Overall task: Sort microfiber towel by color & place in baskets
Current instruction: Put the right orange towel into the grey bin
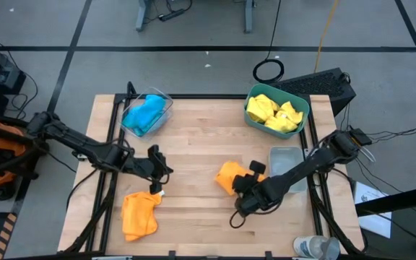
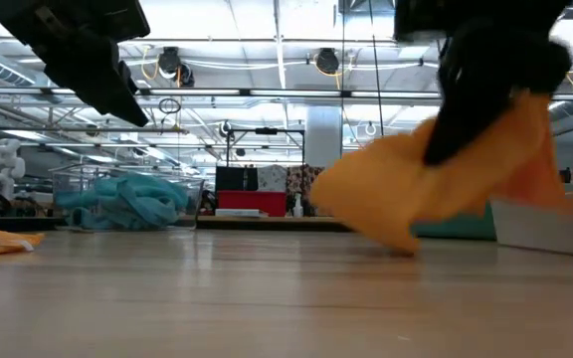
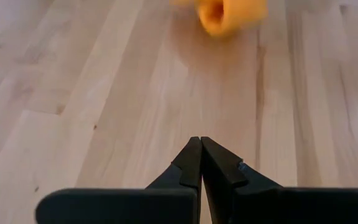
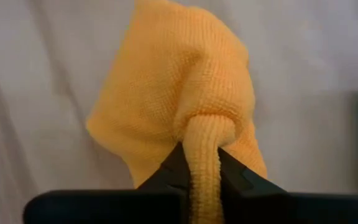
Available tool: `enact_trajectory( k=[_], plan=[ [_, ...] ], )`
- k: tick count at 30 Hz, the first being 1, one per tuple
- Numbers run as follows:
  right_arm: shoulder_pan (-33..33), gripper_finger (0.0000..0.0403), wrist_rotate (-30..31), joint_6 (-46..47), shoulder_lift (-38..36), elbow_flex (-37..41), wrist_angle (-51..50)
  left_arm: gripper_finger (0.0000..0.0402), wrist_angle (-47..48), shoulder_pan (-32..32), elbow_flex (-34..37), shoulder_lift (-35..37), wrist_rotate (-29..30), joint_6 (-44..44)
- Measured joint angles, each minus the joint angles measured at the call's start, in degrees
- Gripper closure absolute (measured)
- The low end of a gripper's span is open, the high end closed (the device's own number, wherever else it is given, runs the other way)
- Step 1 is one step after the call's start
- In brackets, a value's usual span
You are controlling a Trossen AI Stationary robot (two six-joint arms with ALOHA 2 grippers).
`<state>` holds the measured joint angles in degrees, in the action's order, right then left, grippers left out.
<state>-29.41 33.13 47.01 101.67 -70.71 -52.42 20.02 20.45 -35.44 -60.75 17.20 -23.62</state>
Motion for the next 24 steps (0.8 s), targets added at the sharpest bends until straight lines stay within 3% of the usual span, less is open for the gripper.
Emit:
enact_trajectory(
  k=[7, 11, 13, 24],
  plan=[
    [-2.9, 0.0396, 3.9, 12.6, -0.1, -18.6, -37.2, 0.0388, -0.1, 1.9, 0.0, -0.1, -0.1, 0.0],
    [-4.3, 0.0395, 0.5, 10.2, -3.0, -20.4, -36.2, 0.0388, -0.1, 3.0, 0.0, -0.1, 0.6, 0.0],
    [-4.2, 0.0395, -1.9, 13.4, -3.7, -20.6, -38.0, 0.0388, -0.1, 3.6, 0.0, -0.1, 1.4, 0.0],
    [-3.9, 0.0396, -10.6, 6.2, -7.7, -14.1, -37.6, 0.0388, -1.9, 4.4, 0.0, -0.1, 1.8, 0.0]
  ],
)
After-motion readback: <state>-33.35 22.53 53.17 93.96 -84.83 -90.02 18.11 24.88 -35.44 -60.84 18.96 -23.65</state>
